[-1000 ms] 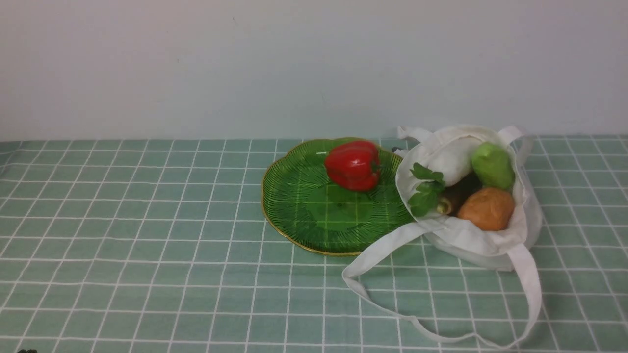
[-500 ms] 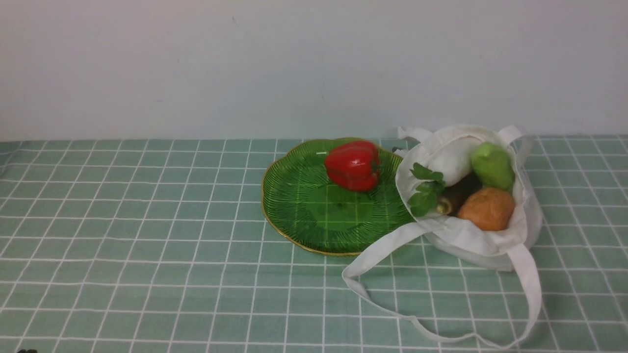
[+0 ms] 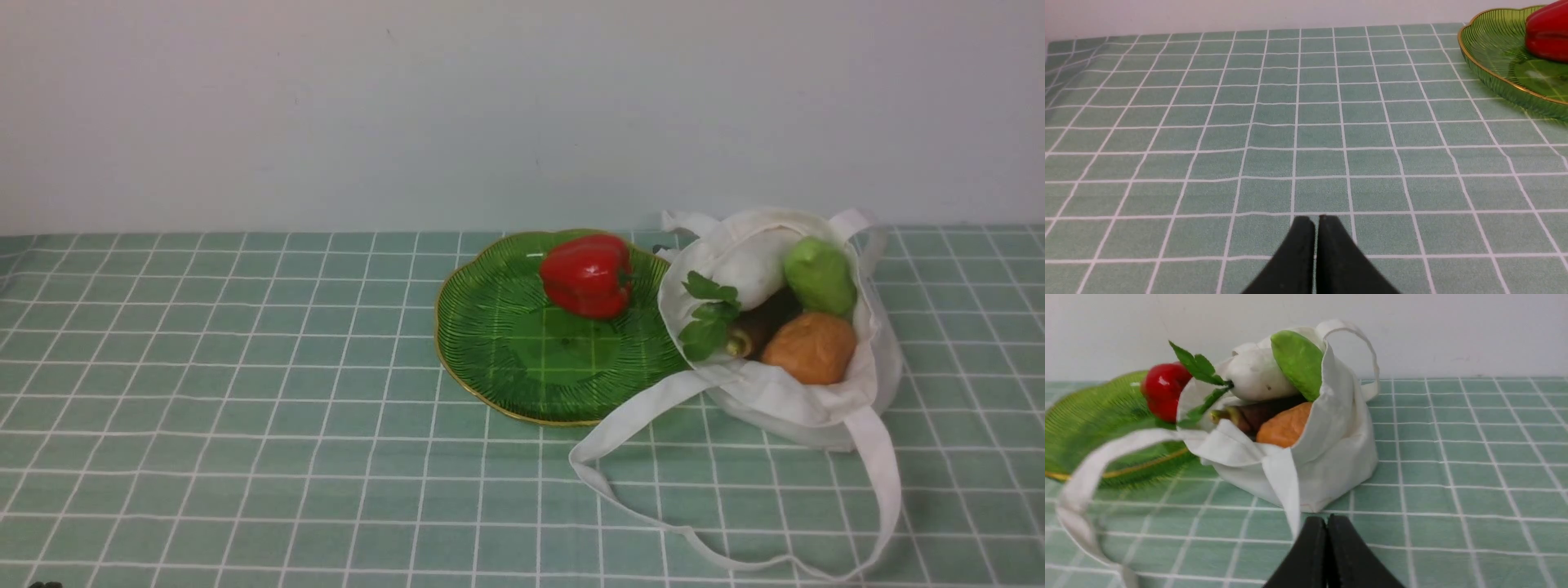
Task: Take vegetables from cloth bag on blue coffee tablecloth place on plate.
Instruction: 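Reach into the cloth bag and grasp the green vegetable inside with the right gripper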
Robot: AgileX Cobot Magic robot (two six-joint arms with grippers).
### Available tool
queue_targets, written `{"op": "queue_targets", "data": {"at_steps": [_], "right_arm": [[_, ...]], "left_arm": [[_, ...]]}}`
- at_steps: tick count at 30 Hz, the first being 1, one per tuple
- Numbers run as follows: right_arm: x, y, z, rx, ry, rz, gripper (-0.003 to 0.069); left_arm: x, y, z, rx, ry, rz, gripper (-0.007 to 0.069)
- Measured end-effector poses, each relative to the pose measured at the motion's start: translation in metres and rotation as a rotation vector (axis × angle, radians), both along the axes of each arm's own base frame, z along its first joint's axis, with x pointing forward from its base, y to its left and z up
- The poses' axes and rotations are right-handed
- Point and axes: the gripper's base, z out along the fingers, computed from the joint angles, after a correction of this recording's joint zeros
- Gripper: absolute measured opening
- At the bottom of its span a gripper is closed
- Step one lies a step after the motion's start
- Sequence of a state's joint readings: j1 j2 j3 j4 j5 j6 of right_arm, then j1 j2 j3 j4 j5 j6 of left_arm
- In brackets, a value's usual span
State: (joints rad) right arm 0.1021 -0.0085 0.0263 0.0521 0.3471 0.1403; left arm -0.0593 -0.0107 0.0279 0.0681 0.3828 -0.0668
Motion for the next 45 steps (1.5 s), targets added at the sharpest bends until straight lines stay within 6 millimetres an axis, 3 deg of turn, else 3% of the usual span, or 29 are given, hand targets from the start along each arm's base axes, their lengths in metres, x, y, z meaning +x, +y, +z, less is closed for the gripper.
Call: {"op": "queue_targets", "data": {"at_steps": [4, 9, 12, 17, 19, 24, 25, 32, 36, 45], "right_arm": [[0.0, 0.006, 0.003, 0.471, 0.033, -0.011, -0.0014], [0.0, 0.009, 0.005, 0.683, 0.049, -0.01, -0.0014], [-0.002, 0.01, 0.015, 0.621, 0.038, 0.018, -0.0014], [-0.005, 0.009, 0.083, 0.343, -0.046, 0.059, -0.0014], [0.0, 0.008, 0.1, 0.248, -0.017, 0.052, -0.0014], [0.026, 0.008, 0.116, 0.137, 0.099, 0.03, -0.0014], [0.04, 0.01, 0.117, 0.13, 0.144, 0.024, -0.0014], [0.087, 0.016, 0.105, 0.026, 0.374, 0.053, -0.0014], [0.124, 0.024, 0.105, -0.067, 0.581, 0.143, -0.0014], [0.206, 0.041, 0.113, -0.033, 0.624, 0.235, -0.0003]], "left_arm": [[0.0, 0.0, 0.0, 0.0, 0.0, 0.0, -0.0008], [0.0, 0.0, 0.0, 0.0, 0.0, 0.0, -0.0008], [0.0, 0.0, 0.0, 0.0, 0.0, 0.0, -0.0008], [0.0, 0.0, 0.0, 0.0, 0.0, 0.0, -0.0008], [0.0, 0.0, 0.0, 0.0, 0.0, 0.0, -0.0008], [0.0, 0.0, 0.0, 0.0, 0.0, 0.0, -0.0008], [0.0, 0.0, 0.0, 0.0, 0.0, 0.0, -0.0008], [0.0, 0.0, 0.0, 0.0, 0.0, 0.0, -0.0008], [0.0, 0.0, 0.0, 0.0, 0.0, 0.0, -0.0008], [0.0, 0.0, 0.0, 0.0, 0.001, 0.0, -0.0008]]}}
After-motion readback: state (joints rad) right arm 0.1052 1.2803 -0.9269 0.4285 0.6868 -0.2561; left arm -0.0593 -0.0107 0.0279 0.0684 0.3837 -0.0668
